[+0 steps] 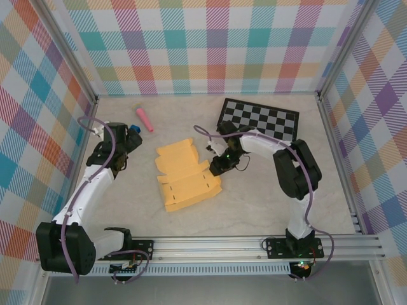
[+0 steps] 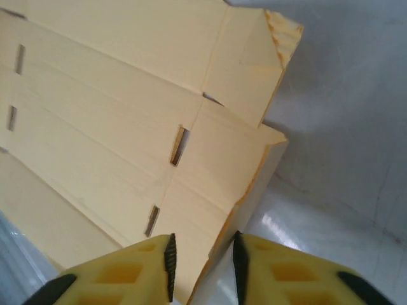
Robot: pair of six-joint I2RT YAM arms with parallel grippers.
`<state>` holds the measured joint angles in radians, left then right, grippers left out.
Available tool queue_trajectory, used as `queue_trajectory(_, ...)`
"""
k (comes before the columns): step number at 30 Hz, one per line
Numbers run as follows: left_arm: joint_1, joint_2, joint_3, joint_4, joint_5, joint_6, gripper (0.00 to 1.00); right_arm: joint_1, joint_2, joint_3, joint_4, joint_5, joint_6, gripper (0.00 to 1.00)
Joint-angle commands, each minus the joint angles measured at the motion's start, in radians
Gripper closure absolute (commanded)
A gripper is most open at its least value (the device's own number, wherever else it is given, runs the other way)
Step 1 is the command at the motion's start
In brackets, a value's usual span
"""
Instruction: Fold the paper box
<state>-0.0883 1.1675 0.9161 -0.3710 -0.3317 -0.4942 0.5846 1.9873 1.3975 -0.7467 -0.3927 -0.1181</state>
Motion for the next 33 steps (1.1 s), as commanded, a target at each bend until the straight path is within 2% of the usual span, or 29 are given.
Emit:
queue_trajectory(1, 0.009, 0.010, 0.083, -0.049, -0.029, 0.080, 0.00, 0.017, 0.006, 0.044, -0.088, 0.148, -0.063, 0.87)
queue_trajectory(4, 0.013, 0.021, 0.139, -0.068, -0.040, 0.115, 0.00, 0.017, -0.040, 0.064, -0.108, 0.281, -0.211, 0.91)
queue_trajectory(6, 0.014, 0.041, 0.157, -0.094, -0.026, 0.069, 0.00, 0.017, -0.065, 0.076, -0.133, 0.330, -0.429, 1.00)
queue_trajectory(8, 0.015, 0.073, 0.155, -0.094, 0.043, 0.012, 0.00, 0.015, -0.087, 0.063, -0.122, 0.346, -0.667, 1.00)
queue_trajectory(10, 0.013, 0.105, 0.135, -0.059, 0.126, -0.041, 0.00, 0.015, -0.111, 0.036, -0.018, 0.385, -0.878, 1.00)
queue_trajectory(12, 0.013, 0.128, 0.093, 0.022, 0.203, -0.087, 0.00, 0.015, -0.121, 0.029, 0.082, 0.358, -1.071, 1.00)
queue_trajectory(15, 0.013, 0.153, 0.067, 0.118, 0.281, -0.090, 0.00, 0.019, -0.073, 0.088, 0.182, 0.341, -1.219, 1.00)
queue_trajectory(19, 0.012, 0.190, 0.109, 0.102, 0.289, -0.047, 0.00, 0.052, 0.023, 0.164, 0.334, 0.418, -1.318, 0.88)
queue_trajectory(20, 0.013, 0.197, 0.120, 0.067, 0.293, -0.029, 0.00, 0.063, 0.040, 0.180, 0.371, 0.432, -1.332, 0.80)
queue_trajectory(21, 0.015, 0.201, 0.129, 0.067, 0.301, -0.008, 0.00, 0.073, 0.049, 0.188, 0.417, 0.454, -1.330, 0.63)
queue_trajectory(22, 0.014, 0.203, 0.134, 0.075, 0.317, 0.009, 0.00, 0.078, 0.051, 0.190, 0.453, 0.475, -1.317, 0.56)
queue_trajectory(23, 0.014, 0.204, 0.136, 0.085, 0.347, 0.037, 0.00, 0.082, 0.040, 0.187, 0.489, 0.485, -1.276, 0.54)
queue_trajectory(25, 0.013, 0.207, 0.139, 0.160, 0.420, 0.086, 0.00, 0.076, -0.008, 0.194, 0.454, 0.457, -1.138, 0.50)
queue_trajectory(28, 0.008, 0.232, 0.150, 0.194, 0.482, 0.122, 0.00, 0.058, -0.102, 0.196, 0.346, 0.403, -0.840, 0.47)
queue_trajectory(30, 0.005, 0.259, 0.155, 0.213, 0.515, 0.132, 0.00, 0.022, -0.161, 0.198, 0.261, 0.390, -0.548, 0.39)
queue_trajectory(32, -0.006, 0.278, 0.151, 0.226, 0.520, 0.125, 0.00, -0.051, -0.192, 0.199, 0.161, 0.352, -0.270, 0.40)
queue_trajectory(33, -0.012, 0.286, 0.145, 0.234, 0.518, 0.119, 0.00, -0.098, -0.198, 0.200, 0.107, 0.295, -0.121, 0.41)
